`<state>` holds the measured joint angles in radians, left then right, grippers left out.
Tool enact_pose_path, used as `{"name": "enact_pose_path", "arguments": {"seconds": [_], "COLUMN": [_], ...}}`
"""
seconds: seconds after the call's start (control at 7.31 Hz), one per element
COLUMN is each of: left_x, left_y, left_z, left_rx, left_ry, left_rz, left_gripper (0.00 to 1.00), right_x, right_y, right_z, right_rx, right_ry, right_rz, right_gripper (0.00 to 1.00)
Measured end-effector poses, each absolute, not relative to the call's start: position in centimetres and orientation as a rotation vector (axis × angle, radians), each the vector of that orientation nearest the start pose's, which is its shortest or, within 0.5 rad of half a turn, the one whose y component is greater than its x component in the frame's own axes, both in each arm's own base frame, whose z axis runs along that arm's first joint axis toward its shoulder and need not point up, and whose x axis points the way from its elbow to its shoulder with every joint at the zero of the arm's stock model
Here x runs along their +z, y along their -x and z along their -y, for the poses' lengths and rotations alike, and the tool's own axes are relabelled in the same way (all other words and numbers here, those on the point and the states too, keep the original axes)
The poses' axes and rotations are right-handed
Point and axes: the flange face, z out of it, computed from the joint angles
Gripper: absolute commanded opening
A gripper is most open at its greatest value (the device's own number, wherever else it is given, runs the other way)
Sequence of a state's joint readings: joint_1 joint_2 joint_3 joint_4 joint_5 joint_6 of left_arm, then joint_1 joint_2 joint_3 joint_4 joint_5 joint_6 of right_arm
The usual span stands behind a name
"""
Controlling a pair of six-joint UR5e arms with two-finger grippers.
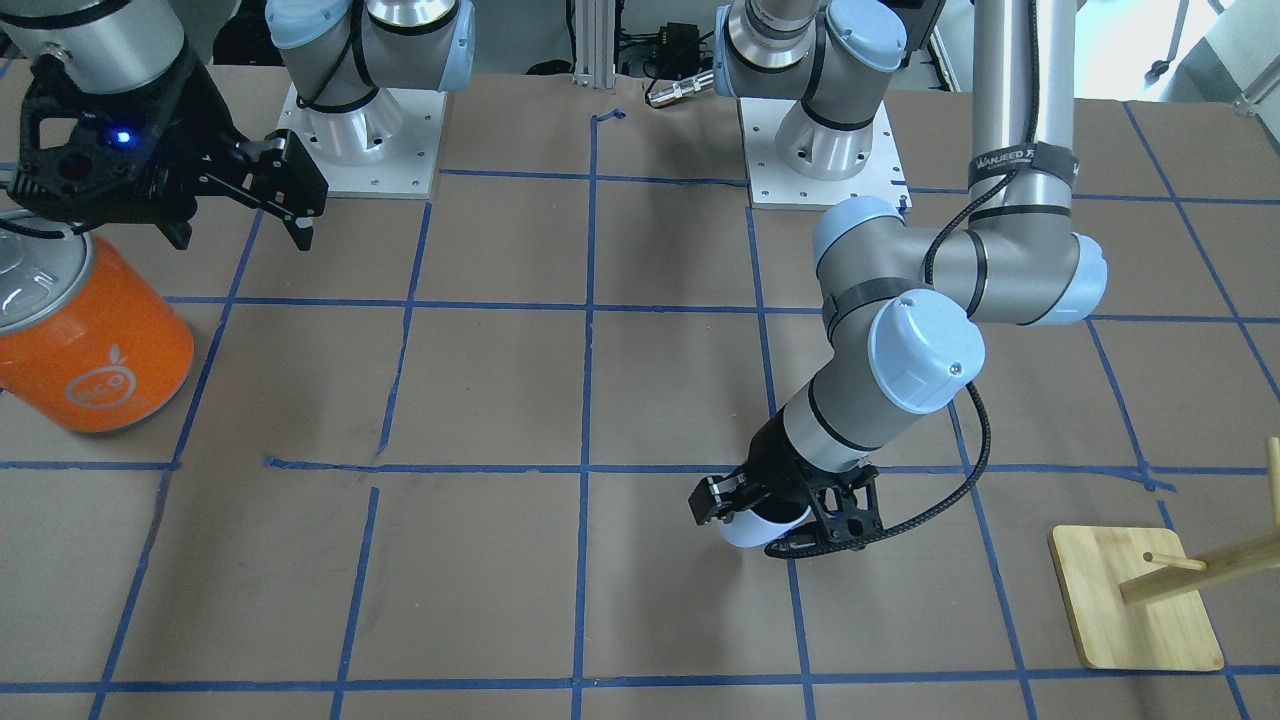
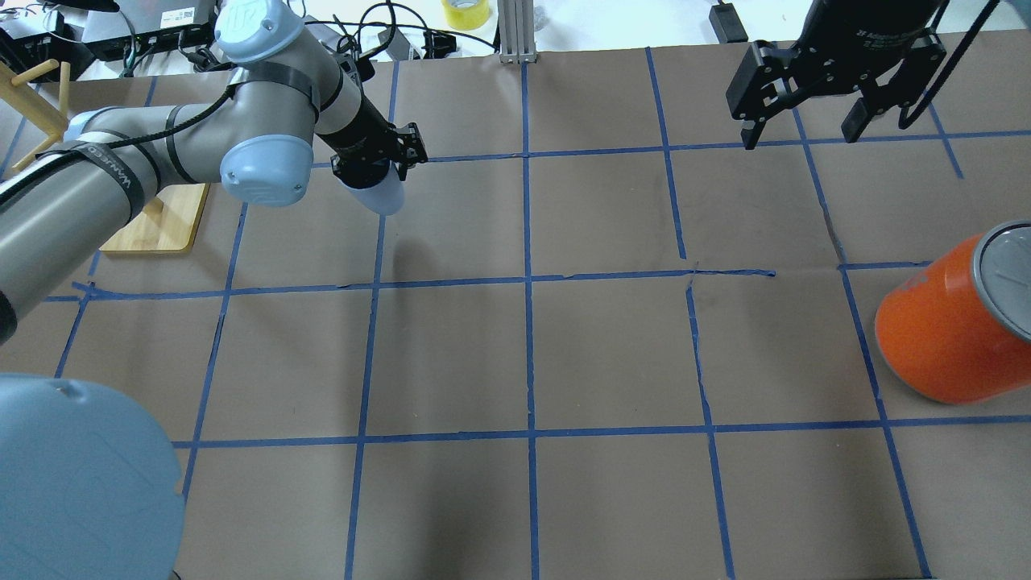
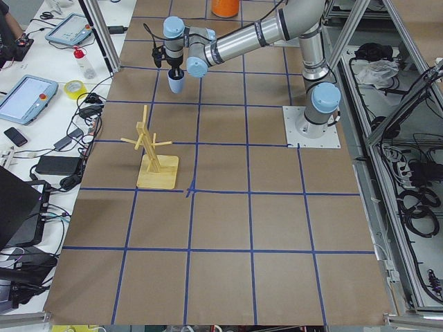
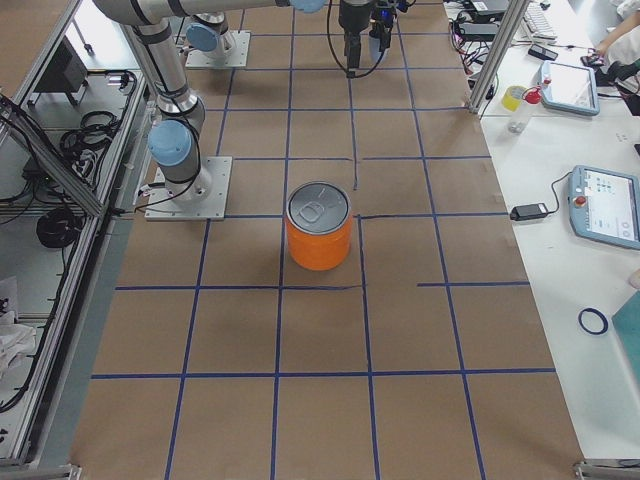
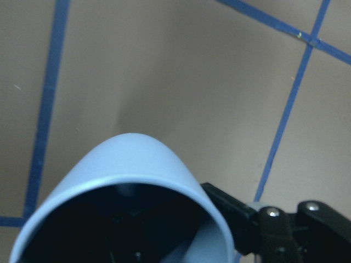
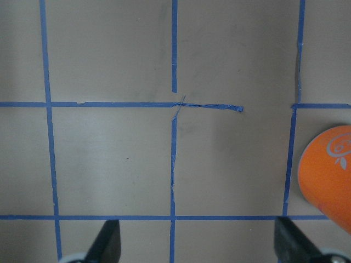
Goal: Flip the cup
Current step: 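Lift and rotate the cup upright with the left gripper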
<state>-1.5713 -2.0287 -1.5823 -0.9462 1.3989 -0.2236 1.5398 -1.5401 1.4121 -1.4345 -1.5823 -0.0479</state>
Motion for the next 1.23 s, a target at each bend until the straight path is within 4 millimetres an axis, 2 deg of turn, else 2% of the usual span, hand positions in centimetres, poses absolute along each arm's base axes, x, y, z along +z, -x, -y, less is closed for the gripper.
{"name": "enact_pose_path", "arguments": {"seconds": [0.27,0.55,0.82,0.96,1.09,1.23], "left_x": [27.2,25.6,23.9,23.3,23.0,23.0], "left_y": [11.3,7.3,5.9,5.5,5.2,5.0], "left_z": [66.5,66.9,67.1,67.2,67.3,67.4], "left_rx": [-0.233,-0.197,-0.154,-0.139,-0.134,-0.133], "left_ry": [0.222,0.182,0.196,0.204,0.209,0.213], "left_rz": [-3.214,-3.174,-3.170,-3.170,-3.170,-3.169], "left_gripper": [0.00,0.00,0.00,0.15,0.98,1.00], "right_x": [53.7,52.9,52.5,52.4,52.5,52.8], "right_y": [-11.6,-11.5,-11.0,-10.8,-10.8,-10.9], "right_z": [50.4,51.2,51.6,51.7,51.6,51.4], "right_rx": [0.013,0.023,0.035,0.042,0.043,0.035], "right_ry": [0.026,0.029,0.021,0.019,0.016,0.015], "right_rz": [-3.158,-3.158,-3.172,-3.197,-3.213,-3.215], "right_gripper": [1.00,1.00,1.00,1.00,1.00,1.00]}}
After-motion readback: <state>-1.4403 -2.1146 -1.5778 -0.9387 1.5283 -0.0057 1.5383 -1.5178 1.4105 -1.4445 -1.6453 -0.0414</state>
